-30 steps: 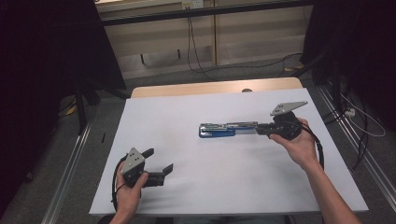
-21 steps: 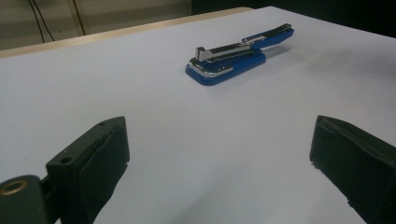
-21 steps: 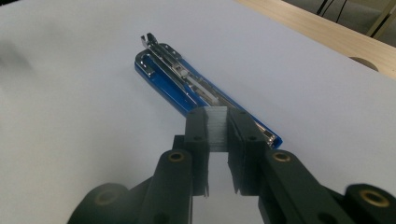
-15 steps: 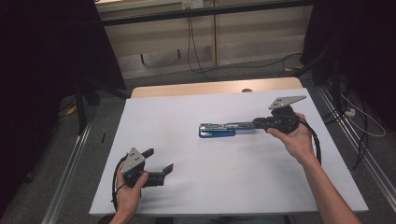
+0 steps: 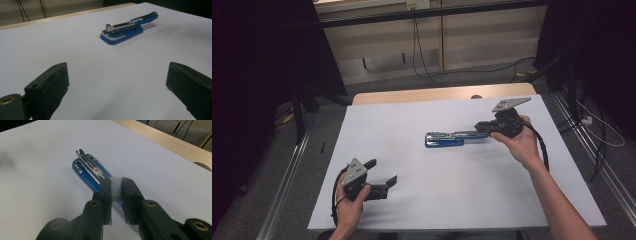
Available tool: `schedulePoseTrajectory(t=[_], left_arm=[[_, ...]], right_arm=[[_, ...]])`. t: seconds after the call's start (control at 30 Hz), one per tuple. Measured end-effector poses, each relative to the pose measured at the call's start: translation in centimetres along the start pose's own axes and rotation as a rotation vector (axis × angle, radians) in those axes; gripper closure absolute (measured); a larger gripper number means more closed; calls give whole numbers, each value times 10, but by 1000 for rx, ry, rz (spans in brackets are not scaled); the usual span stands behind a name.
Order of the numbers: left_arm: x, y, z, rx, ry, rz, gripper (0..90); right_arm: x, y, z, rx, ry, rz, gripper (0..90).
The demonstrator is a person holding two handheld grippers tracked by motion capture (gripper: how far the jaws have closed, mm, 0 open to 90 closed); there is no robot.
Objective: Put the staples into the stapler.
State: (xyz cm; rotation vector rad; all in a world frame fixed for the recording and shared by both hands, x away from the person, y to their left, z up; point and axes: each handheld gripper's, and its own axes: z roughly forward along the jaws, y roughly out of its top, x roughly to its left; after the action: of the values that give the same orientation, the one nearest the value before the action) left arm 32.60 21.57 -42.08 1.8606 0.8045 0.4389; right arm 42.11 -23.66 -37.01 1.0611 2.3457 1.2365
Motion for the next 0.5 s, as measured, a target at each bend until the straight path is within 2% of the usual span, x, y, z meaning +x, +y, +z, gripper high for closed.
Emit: schedulePoseTrajectory(t=[0.5], left_arm=[[1, 0, 0, 2, 3, -2, 49]], right_arm=[[1, 16, 15, -29, 26, -3, 795]])
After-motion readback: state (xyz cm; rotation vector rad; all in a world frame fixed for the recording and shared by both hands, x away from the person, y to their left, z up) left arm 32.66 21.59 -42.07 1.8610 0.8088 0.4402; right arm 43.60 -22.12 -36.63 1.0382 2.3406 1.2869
